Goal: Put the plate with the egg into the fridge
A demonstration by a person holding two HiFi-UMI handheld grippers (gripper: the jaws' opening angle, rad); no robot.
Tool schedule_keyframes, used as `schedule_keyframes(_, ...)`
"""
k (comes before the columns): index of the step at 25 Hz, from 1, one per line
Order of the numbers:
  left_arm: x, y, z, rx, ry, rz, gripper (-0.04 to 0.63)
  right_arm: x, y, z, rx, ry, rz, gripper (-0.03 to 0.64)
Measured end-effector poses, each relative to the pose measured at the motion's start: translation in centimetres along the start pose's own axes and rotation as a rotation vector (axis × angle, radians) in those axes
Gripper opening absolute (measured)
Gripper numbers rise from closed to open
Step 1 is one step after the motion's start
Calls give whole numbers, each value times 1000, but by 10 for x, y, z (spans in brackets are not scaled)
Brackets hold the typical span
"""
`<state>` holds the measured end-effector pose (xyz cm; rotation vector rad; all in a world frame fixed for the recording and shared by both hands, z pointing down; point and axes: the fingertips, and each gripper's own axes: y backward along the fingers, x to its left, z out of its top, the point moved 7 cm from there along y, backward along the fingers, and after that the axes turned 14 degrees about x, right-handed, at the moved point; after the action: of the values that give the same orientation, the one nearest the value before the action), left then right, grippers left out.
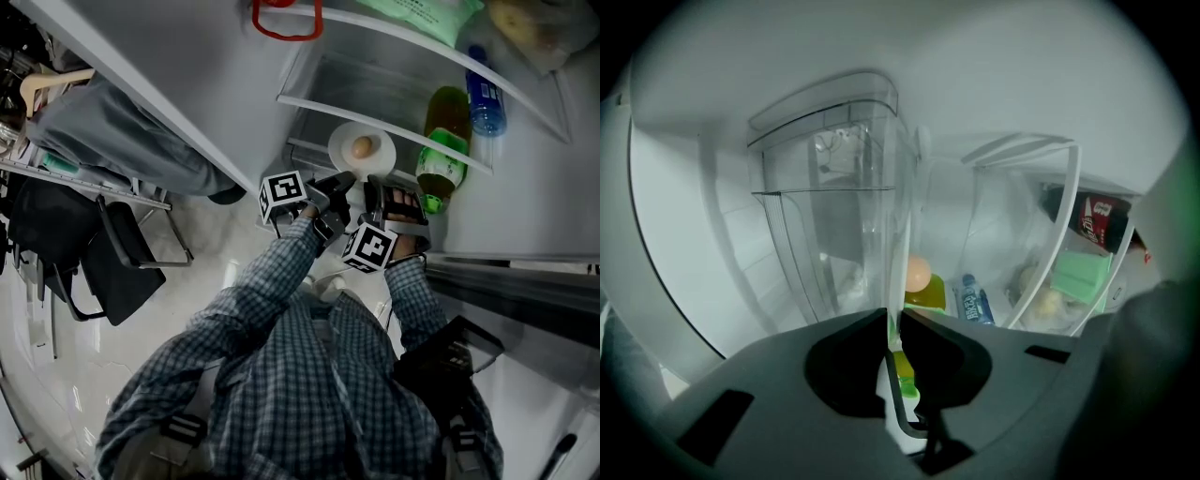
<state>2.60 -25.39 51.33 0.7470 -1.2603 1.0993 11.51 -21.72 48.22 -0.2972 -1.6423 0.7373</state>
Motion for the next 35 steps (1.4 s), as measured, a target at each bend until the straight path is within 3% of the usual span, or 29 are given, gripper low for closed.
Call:
schedule_keyframes(5,-2,-1,0,12,-63,13,32,2,2,-1,2,-1,10,77)
schedule_keyframes(9,0,-1,-2,26,-75,-6,64,1,3,-3,6,-11,13,77)
schedule_keyframes(18,2,3,-11,65,-99,-16,64,-1,11,-6,0,-38,-8,75)
schedule_keyframes(25,0,14,-20,87,-170,3,62,-1,23,-7,-54,-73,-5,74)
schedule_keyframes(28,-3,20,-21,61,-234,53,57,1,27,-9,-73,-160,48,69)
schedule_keyframes(31,-6,27,-20,40,-325,128,8,-1,30,-15,-91,-297,102,6)
schedule_keyframes(35,-11,32,-23,44,-413,182,8,-6,39,-20,-137,-470,183,6)
